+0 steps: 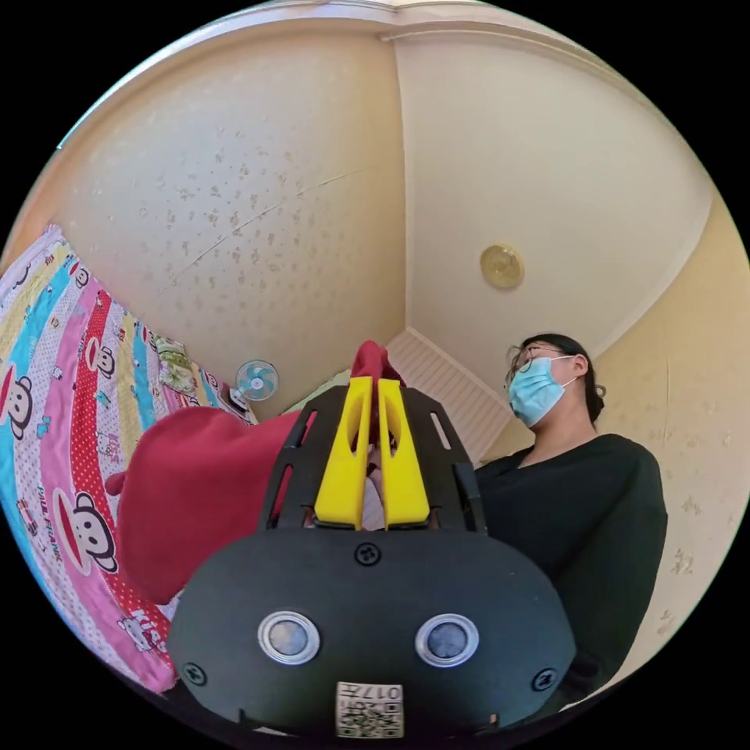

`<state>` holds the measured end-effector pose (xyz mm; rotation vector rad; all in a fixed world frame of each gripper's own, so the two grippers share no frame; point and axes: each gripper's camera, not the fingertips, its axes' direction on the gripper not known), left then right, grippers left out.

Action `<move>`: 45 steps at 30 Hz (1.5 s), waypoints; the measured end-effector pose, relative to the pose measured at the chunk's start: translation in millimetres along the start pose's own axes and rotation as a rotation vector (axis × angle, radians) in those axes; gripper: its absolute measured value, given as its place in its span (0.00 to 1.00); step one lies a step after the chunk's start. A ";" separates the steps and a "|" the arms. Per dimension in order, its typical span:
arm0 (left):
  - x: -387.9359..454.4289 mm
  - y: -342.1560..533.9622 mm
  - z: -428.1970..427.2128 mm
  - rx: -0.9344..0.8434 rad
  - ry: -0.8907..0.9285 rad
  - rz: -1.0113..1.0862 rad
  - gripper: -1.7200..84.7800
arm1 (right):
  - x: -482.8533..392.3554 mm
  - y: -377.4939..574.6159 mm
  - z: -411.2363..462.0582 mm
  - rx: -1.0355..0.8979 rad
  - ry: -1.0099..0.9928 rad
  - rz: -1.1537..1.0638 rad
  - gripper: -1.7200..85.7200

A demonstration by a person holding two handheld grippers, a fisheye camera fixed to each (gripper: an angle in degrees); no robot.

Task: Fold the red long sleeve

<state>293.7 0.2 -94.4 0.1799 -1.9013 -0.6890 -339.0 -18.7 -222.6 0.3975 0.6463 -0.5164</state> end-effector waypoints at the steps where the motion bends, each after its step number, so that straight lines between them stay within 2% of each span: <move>1: 4.2 -8.0 -6.4 0.043 0.043 0.009 0.01 | -5.3 0.7 -0.4 -0.014 0.005 -0.013 0.07; 4: 21.2 -56.5 -9.2 0.068 0.077 0.061 0.01 | -31.4 -7.1 6.9 -0.091 0.040 -0.099 0.07; 6: 30.9 -96.9 -2.9 0.045 0.037 0.101 0.01 | -36.2 -20.6 23.9 -0.133 0.116 -0.106 0.07; 9: 25.0 -164.8 14.9 -0.019 -0.162 0.126 0.01 | -5.4 -30.5 63.1 -0.253 0.288 -0.025 0.07; 11: -21.1 -219.9 33.1 -0.067 -0.347 0.048 0.01 | 31.2 -29.1 95.0 -0.338 0.378 0.042 0.07; 12: -37.8 -233.0 37.1 -0.074 -0.381 0.027 0.01 | 60.7 -24.5 120.7 -0.393 0.421 0.047 0.07; 14: -134.2 -287.2 48.5 -0.114 -0.570 -0.104 0.01 | 120.2 -12.2 163.5 -0.470 0.494 0.080 0.08; 17: -260.1 -323.8 35.3 -0.135 -0.714 -0.341 0.02 | 237.1 26.6 225.1 -0.618 0.630 0.342 0.09; 18: -275.3 -325.2 29.4 -0.135 -0.722 -0.355 0.02 | 265.3 46.1 237.9 -0.654 0.670 0.441 0.09; 22: -324.4 -271.2 -32.9 -0.085 -0.827 -0.554 0.05 | 275.5 111.0 252.4 -0.727 0.640 0.468 0.09; 25: -337.5 -205.3 -90.7 -0.188 -1.053 -0.700 0.08 | 269.7 189.4 241.7 -0.904 0.667 0.491 0.09; 27: -340.9 -171.5 -135.8 -0.223 -1.154 -0.803 0.10 | 268.9 255.0 216.8 -1.055 0.669 0.602 0.09; 29: -344.0 -145.3 -192.2 -0.267 -1.252 -0.892 0.12 | 264.6 295.2 191.4 -1.122 0.677 0.701 0.09; 33: -360.6 -124.9 -254.8 -0.412 -1.399 -0.992 0.13 | 247.8 347.3 141.2 -1.151 0.714 0.883 0.09; 35: -382.4 -99.4 -278.4 -0.571 -1.416 -1.092 0.14 | 240.9 357.9 129.7 -1.153 0.746 0.929 0.09; 39: -366.4 -111.8 -284.4 -0.595 -1.474 -1.037 0.11 | 236.5 366.9 123.2 -1.191 0.773 0.956 0.08; 41: -358.6 -133.1 -277.6 -0.797 -1.348 -1.009 0.04 | 238.3 367.3 119.8 -1.218 0.795 0.942 0.08; 42: -350.6 -142.4 -279.4 -0.824 -1.344 -0.992 0.04 | 240.1 367.9 114.3 -1.233 0.818 0.945 0.08; 45: -268.5 -214.3 -317.2 -0.719 -1.553 -0.784 0.03 | 246.9 371.2 91.7 -1.236 0.851 0.980 0.08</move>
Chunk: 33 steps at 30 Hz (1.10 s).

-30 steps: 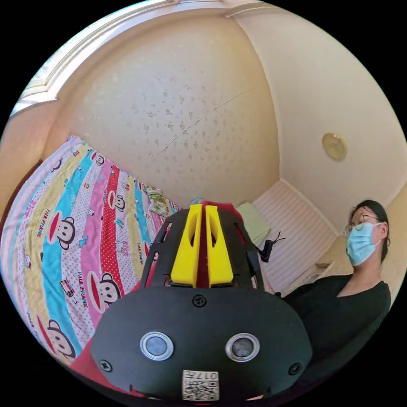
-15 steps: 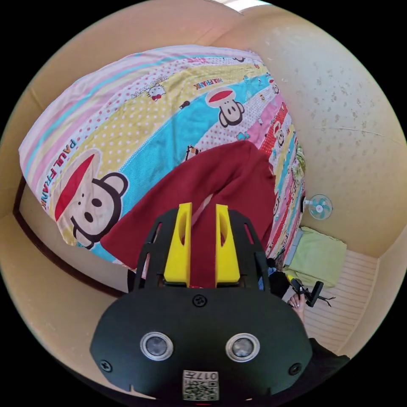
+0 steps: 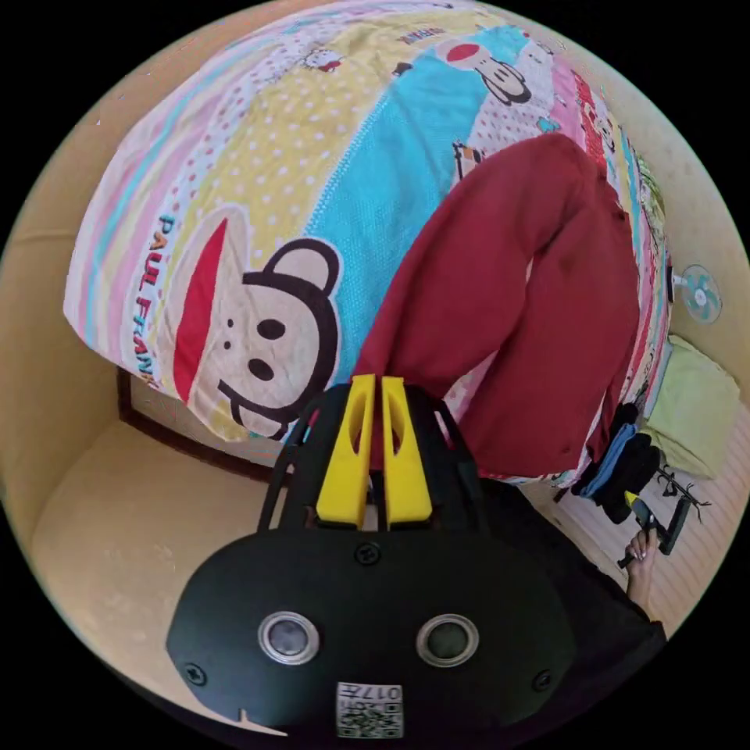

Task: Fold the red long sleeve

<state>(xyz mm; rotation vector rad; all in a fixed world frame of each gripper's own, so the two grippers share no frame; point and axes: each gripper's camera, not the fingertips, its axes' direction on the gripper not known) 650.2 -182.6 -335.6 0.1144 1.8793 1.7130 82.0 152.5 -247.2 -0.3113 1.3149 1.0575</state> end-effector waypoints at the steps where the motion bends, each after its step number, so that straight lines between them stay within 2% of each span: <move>1: -35.0 10.2 -37.8 0.094 0.011 -0.075 0.04 | 5.5 0.1 0.4 0.000 -0.003 0.007 0.08; 3: -98.1 27.8 -75.5 0.176 0.072 -0.297 0.05 | 28.5 -2.2 5.4 -0.003 -0.014 0.034 0.09; 4: -138.3 43.5 -89.2 0.193 0.101 -0.473 0.05 | 34.5 -3.6 7.8 -0.006 -0.016 0.043 0.09; 6: -171.9 59.8 -100.8 0.206 0.173 -0.537 0.08 | 56.5 -11.5 20.0 -0.026 -0.017 0.076 0.10; 9: -159.3 65.1 -102.7 0.149 0.306 -0.305 0.13 | 81.8 -23.8 38.7 -0.081 0.019 0.112 0.12; 11: -111.0 66.6 -84.6 0.014 0.408 -0.049 0.13 | 96.1 -31.2 49.9 -0.113 0.059 0.123 0.12; 14: -49.8 75.9 -49.9 -0.191 0.351 0.151 0.16 | 120.2 -44.9 67.6 -0.143 0.137 0.126 0.13; 16: -25.7 86.8 -30.4 -0.272 0.318 0.206 0.17 | 131.8 -53.1 73.7 -0.114 0.163 0.094 0.13; 19: -2.4 110.9 -7.4 -0.404 0.271 0.239 0.17 | 151.3 -67.4 81.9 -0.073 0.096 0.041 0.14; 20: -0.9 118.7 -19.7 -0.387 0.183 0.236 0.15 | 160.2 -73.3 86.9 -0.077 0.094 0.051 0.14; 22: -1.0 127.3 -34.5 -0.421 0.131 0.282 0.10 | 173.2 -80.8 99.0 -0.108 0.150 0.078 0.14; 25: -20.3 144.0 -68.8 -0.435 0.224 0.317 0.06 | 192.4 -88.1 129.9 -0.234 0.206 0.075 0.13; 29: -60.0 177.1 -121.7 -0.438 0.433 0.316 0.05 | 192.8 -70.3 116.5 -0.325 0.353 -0.196 0.07; 31: -70.1 195.7 -139.0 -0.444 0.430 0.313 0.05 | 192.5 -44.5 105.4 -0.327 0.420 -0.327 0.07; 33: -75.0 212.6 -145.0 -0.493 0.324 0.290 0.05 | 205.3 -9.7 93.7 -0.349 0.386 -0.377 0.06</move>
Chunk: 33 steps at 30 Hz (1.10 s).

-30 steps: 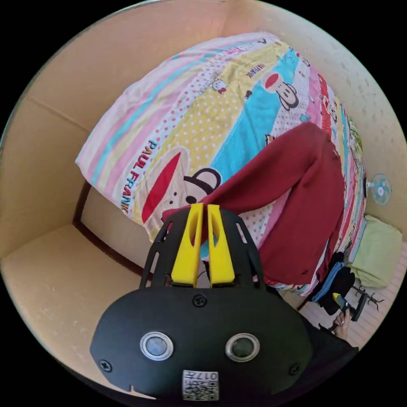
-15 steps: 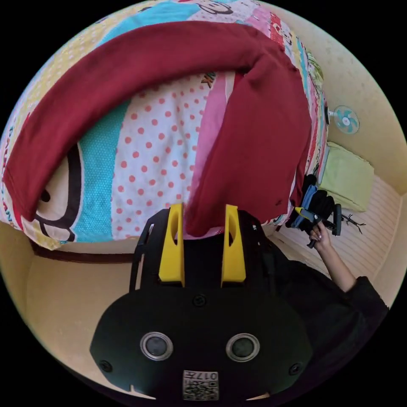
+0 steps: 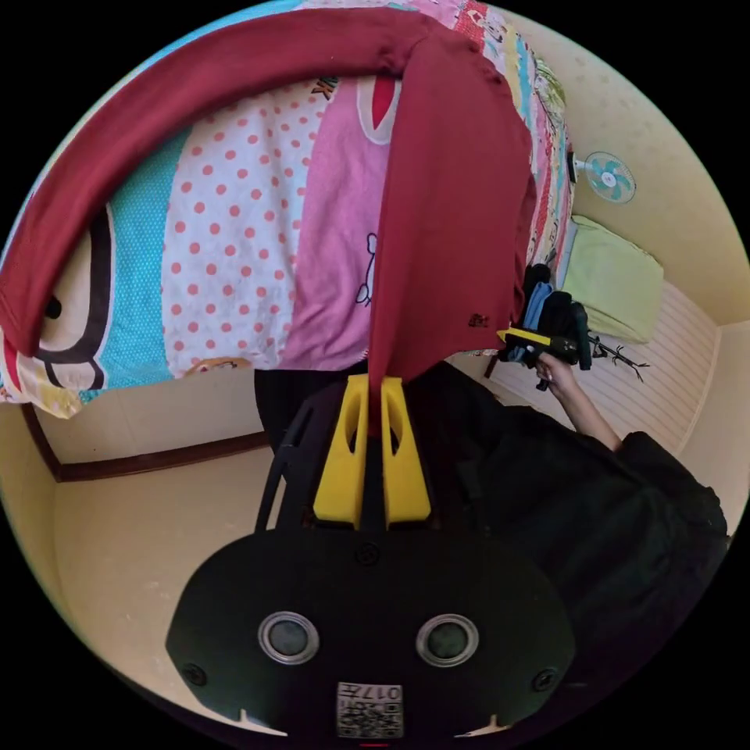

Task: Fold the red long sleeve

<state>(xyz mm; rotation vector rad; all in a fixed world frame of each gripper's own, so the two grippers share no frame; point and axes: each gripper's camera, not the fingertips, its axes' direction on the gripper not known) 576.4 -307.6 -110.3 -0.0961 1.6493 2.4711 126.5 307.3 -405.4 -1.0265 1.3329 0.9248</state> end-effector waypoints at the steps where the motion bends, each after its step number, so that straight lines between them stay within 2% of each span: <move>1: -1.2 8.9 6.9 -0.045 -0.078 -0.060 0.05 | 2.3 7.6 4.4 -0.017 -0.030 -0.005 0.07; 2: -4.1 16.5 17.1 -0.078 -0.135 -0.124 0.05 | 10.2 20.3 16.8 -0.057 -0.096 0.004 0.07; 4: -10.8 26.5 31.2 -0.090 -0.124 -0.231 0.06 | 33.6 34.6 36.3 -0.087 -0.197 0.088 0.07; 7: -10.9 44.7 29.5 -0.042 -0.045 -0.360 0.09 | 104.4 61.3 43.1 -0.002 -0.457 0.385 0.08; 9: -2.9 55.3 19.3 -0.013 -0.048 -0.381 0.10 | 171.5 100.2 33.7 0.234 -0.709 0.669 0.10; 10: 2.8 61.3 13.3 -0.014 -0.070 -0.387 0.10 | 188.0 111.3 34.2 0.287 -0.770 0.754 0.10; 12: 10.2 69.0 6.7 -0.035 -0.113 -0.389 0.09 | 243.2 153.3 50.5 0.488 -1.035 1.076 0.12; 13: 14.4 74.1 2.9 -0.051 -0.138 -0.392 0.09 | 253.0 162.5 58.0 0.529 -1.102 1.157 0.13; 15: 20.9 83.3 -4.4 -0.062 -0.168 -0.402 0.09 | 274.5 188.1 95.3 0.691 -1.393 1.428 0.14; 18: 34.2 100.6 -21.0 -0.044 -0.197 -0.425 0.08 | 272.5 186.7 141.8 0.747 -1.714 1.618 0.15; 21: 48.0 113.9 -37.6 -0.030 -0.218 -0.448 0.08 | 266.8 181.4 169.5 0.732 -1.772 1.751 0.15; 24: 61.7 120.3 -54.1 -0.023 -0.240 -0.455 0.07 | 263.1 184.1 188.4 0.884 -1.800 1.843 0.14; 28: 74.5 113.2 -71.8 -0.027 -0.272 -0.446 0.07 | 255.2 183.1 203.0 0.932 -1.903 1.864 0.08; 31: 76.8 99.8 -80.6 -0.024 -0.251 -0.448 0.06 | 258.4 180.1 161.5 1.036 -1.904 1.589 0.07; 33: 76.6 91.7 -87.0 -0.002 -0.207 -0.453 0.06 | 267.4 188.1 105.7 1.214 -1.839 1.354 0.07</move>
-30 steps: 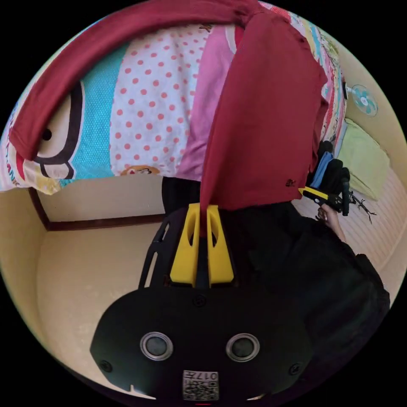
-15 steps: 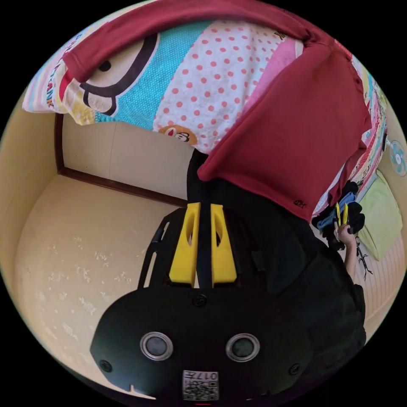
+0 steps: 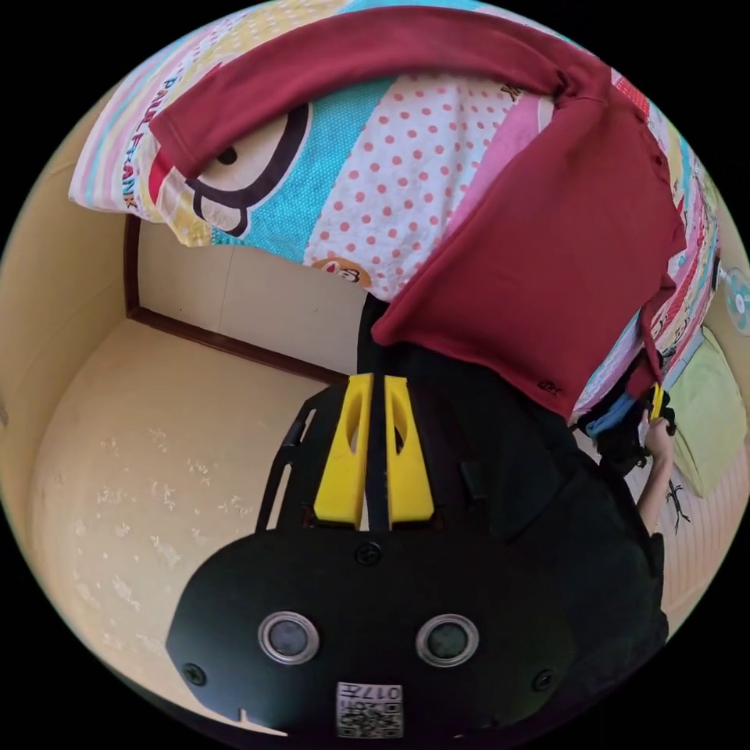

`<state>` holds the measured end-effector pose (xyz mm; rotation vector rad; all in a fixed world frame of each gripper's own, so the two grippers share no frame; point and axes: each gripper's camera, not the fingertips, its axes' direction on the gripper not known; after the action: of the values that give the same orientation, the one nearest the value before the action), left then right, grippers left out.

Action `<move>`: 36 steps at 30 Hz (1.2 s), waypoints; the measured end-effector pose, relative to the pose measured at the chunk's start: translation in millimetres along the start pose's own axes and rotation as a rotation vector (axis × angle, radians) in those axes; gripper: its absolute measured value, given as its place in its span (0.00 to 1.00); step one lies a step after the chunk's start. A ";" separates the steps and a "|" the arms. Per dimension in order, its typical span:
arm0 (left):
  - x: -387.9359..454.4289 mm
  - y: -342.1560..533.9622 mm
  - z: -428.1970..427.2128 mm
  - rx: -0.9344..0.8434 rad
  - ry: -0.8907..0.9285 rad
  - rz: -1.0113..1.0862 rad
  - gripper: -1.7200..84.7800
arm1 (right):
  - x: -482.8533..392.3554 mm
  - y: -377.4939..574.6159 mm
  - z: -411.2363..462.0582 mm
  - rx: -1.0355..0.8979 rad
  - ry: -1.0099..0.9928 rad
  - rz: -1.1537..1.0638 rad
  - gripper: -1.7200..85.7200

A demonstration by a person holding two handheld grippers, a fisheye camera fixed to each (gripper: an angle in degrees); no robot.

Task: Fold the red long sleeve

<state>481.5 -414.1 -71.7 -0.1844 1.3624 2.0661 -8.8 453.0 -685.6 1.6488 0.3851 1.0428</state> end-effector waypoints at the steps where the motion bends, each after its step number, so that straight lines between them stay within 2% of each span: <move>1: 0.5 -4.9 -5.6 0.017 0.054 -0.001 0.06 | -15.3 4.5 1.9 -0.009 -0.027 -0.064 0.07; 3: -1.6 -12.6 -18.0 0.064 0.173 -0.006 0.07 | -77.5 24.6 11.4 -0.041 -0.088 -0.332 0.06; 4: -6.1 -17.8 -28.9 0.112 0.281 -0.017 0.08 | -91.4 29.9 15.2 -0.053 -0.078 -0.388 0.06; 6: -18.7 -25.0 -45.2 0.193 0.469 -0.045 0.09 | -142.4 61.0 38.9 -0.092 0.080 -0.667 0.06; 8: -45.4 -33.7 -60.5 0.299 0.735 -0.120 0.11 | -168.1 104.0 71.1 -0.152 0.205 -0.903 0.06; 12: -91.7 -47.8 -65.6 0.436 1.059 -0.291 0.12 | -150.8 244.4 173.8 -0.395 0.355 -1.363 0.06; 14: -117.3 -60.1 -62.1 0.506 1.221 -0.397 0.14 | -111.1 299.8 218.8 -0.528 0.338 -1.474 0.06; 17: -144.2 -74.7 -57.7 0.587 1.361 -0.515 0.16 | -14.2 367.6 296.9 -0.777 0.347 -1.480 0.06; 19: -158.7 -81.8 -54.2 0.629 1.415 -0.585 0.17 | 54.7 396.9 342.7 -0.907 0.442 -1.424 0.06; 24: -180.4 -101.6 -34.2 0.695 1.605 -0.733 0.18 | 245.1 454.7 424.3 -1.189 0.875 -1.355 0.06; 27: -179.2 -115.4 -23.8 0.722 1.732 -0.767 0.18 | 307.8 470.4 437.9 -1.282 1.042 -1.388 0.07; 30: -178.5 -124.9 -11.8 0.714 1.775 -0.796 0.16 | 341.8 478.3 445.4 -1.369 1.140 -1.369 0.10; 36: -181.5 -129.6 15.8 0.650 1.839 -0.851 0.08 | 340.1 474.2 432.5 -1.526 1.031 -1.314 0.10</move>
<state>702.3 -447.4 -83.5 -2.1935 2.0679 0.2343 402.5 259.4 -119.2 -0.6460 0.8322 0.6094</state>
